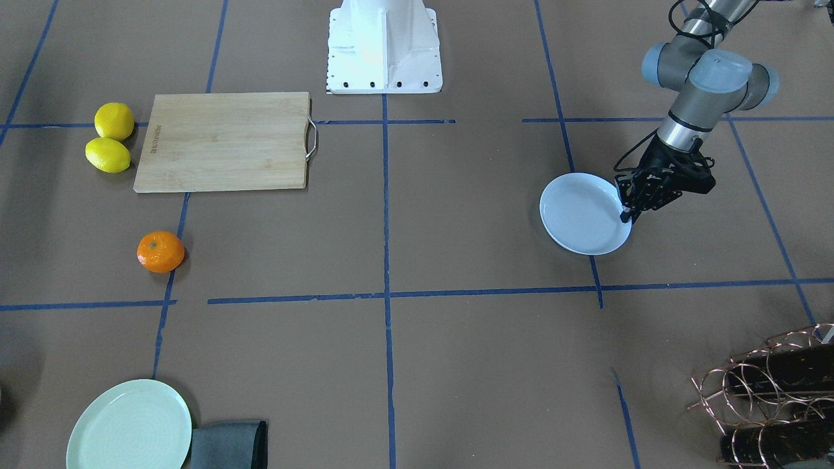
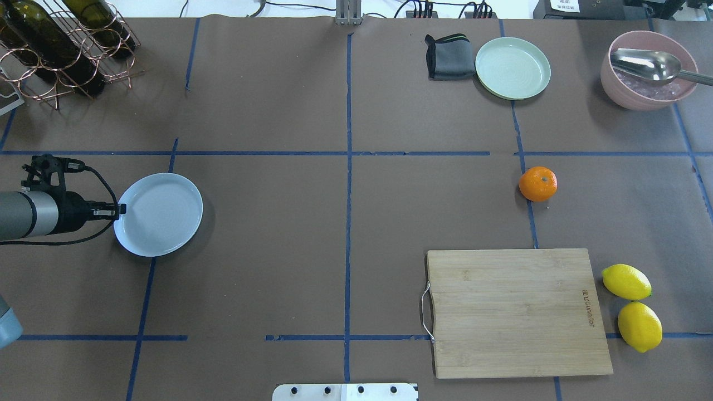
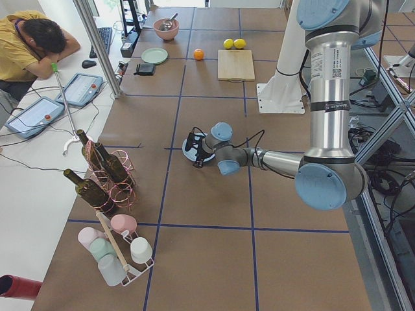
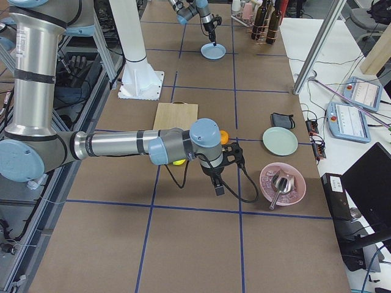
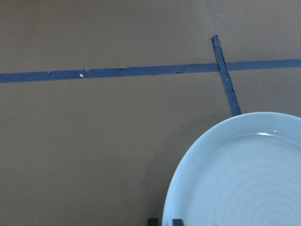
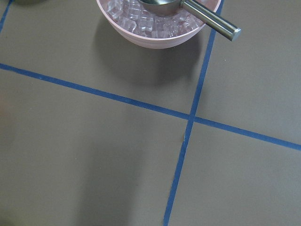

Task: Pick orange to plate
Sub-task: 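Move the left gripper to the light blue plate's rim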

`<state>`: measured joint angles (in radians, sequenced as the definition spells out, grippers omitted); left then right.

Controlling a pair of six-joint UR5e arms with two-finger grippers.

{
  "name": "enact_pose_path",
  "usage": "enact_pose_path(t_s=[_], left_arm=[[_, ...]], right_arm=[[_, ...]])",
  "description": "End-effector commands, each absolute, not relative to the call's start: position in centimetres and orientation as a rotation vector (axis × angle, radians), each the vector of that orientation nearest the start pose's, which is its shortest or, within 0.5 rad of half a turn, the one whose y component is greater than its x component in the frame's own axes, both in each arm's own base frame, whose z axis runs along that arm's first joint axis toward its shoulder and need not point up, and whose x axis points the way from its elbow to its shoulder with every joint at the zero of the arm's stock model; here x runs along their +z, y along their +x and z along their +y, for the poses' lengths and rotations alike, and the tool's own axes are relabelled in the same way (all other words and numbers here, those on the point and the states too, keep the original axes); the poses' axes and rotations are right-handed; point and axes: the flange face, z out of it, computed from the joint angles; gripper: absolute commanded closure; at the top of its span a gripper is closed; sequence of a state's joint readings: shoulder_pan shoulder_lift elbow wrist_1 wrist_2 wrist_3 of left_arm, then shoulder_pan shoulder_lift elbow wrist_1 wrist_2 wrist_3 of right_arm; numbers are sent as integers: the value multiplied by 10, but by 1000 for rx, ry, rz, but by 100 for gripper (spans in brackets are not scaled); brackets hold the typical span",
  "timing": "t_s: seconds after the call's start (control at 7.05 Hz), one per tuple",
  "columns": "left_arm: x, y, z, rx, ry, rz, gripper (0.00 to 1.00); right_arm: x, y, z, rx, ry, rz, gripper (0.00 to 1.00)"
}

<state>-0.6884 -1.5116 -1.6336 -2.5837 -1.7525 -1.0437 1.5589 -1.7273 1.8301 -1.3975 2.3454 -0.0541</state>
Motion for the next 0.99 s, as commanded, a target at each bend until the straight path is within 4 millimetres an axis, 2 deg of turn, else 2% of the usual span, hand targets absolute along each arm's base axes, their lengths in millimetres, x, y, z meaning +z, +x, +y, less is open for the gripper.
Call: enact_pose_path(t_s=[0.0,0.14,0.28,0.43,0.57,0.71,0.85], left_arm=[[518,315,-406,-35,467,978,100],[482,327,-417,-34,482,998,100],[428,356,-447,-51,475,990,100],[363,394,-476,-97,444,996,100],[319,437,-504,-166,386,972,100],[290,472,-522,-187,400,955,100],[270,516,-508,-207,358,978,100]], right_arm=[[584,58,-440,-169,277,-765,0],[584,59,-440,-167,277,-764,0],[584,59,-439,-167,277,-764,0],[584,59,-439,-167,277,-764,0],[584,58,-440,-169,277,-765,0],[584,58,-440,-167,276,-766,0],[584,59,-440,-167,277,-766,0]])
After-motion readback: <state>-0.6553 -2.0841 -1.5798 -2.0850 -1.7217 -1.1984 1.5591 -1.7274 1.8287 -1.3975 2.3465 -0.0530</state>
